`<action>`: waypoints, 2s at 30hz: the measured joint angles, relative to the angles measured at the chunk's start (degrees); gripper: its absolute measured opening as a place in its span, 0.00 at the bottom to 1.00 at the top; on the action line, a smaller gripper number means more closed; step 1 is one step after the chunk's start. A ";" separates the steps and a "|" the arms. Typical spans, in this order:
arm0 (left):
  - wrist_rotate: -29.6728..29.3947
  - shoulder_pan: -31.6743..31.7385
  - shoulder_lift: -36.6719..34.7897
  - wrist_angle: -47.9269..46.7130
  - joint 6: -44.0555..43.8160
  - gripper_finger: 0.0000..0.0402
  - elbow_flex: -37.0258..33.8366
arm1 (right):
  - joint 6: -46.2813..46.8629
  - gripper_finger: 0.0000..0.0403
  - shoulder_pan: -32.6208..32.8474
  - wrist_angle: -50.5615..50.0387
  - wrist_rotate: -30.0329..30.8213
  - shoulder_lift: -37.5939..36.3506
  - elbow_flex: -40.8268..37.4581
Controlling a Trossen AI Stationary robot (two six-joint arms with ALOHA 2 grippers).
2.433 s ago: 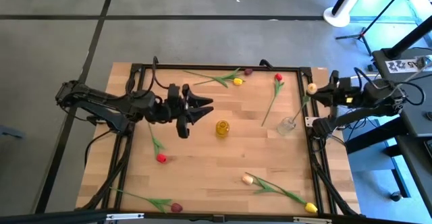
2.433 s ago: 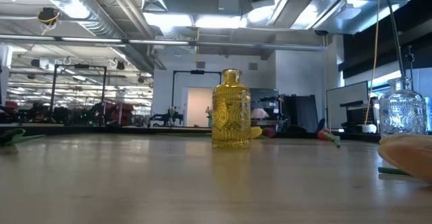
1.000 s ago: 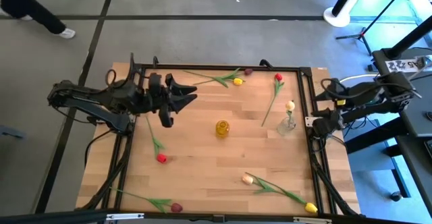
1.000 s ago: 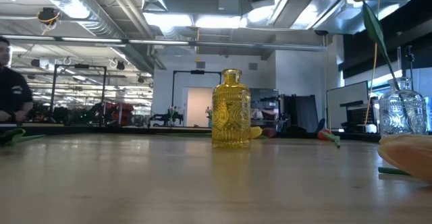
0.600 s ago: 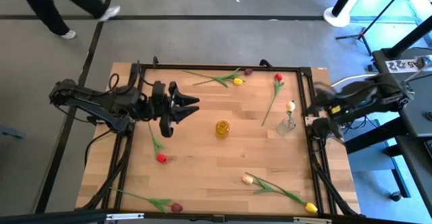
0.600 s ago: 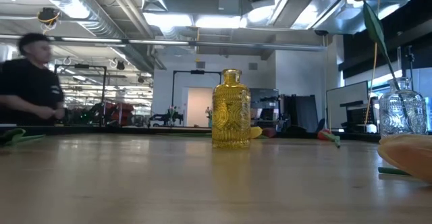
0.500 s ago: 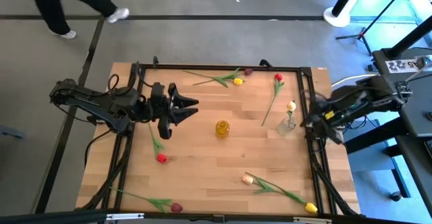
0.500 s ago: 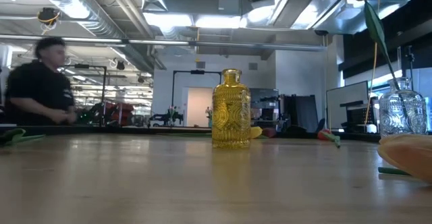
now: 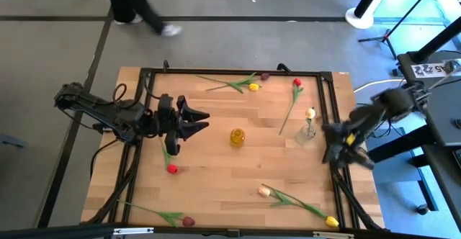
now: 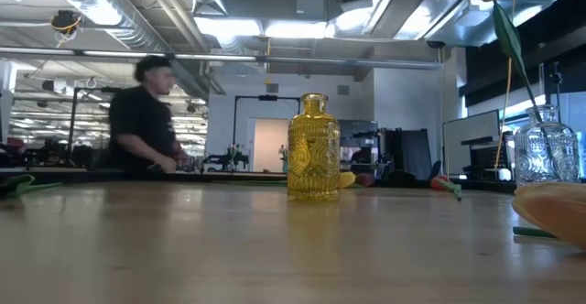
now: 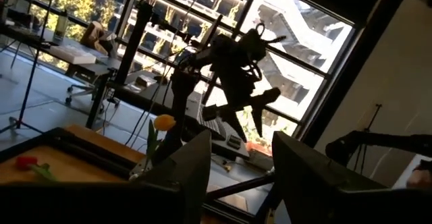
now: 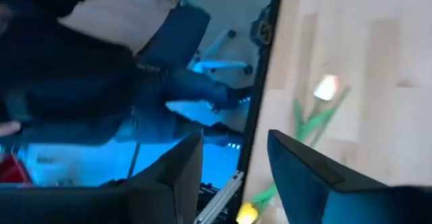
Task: Sort flowers into vase by color
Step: Put the white tulip into the transparent vase
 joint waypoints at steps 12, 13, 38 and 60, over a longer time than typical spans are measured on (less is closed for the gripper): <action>-0.17 -1.85 0.00 -10.02 -0.21 0.38 0.00 | 19.03 0.37 22.52 11.32 22.43 19.44 0.00; -0.13 -2.38 0.00 -11.03 -0.22 0.38 0.00 | 20.35 0.37 23.40 11.53 24.54 21.72 0.00; -0.88 -9.90 0.55 -21.89 -0.62 0.38 0.00 | 26.98 0.37 16.24 14.01 37.25 58.43 -1.07; -0.92 -9.88 0.46 -21.39 -0.04 0.26 0.00 | 23.68 0.02 13.79 18.69 37.94 52.56 1.57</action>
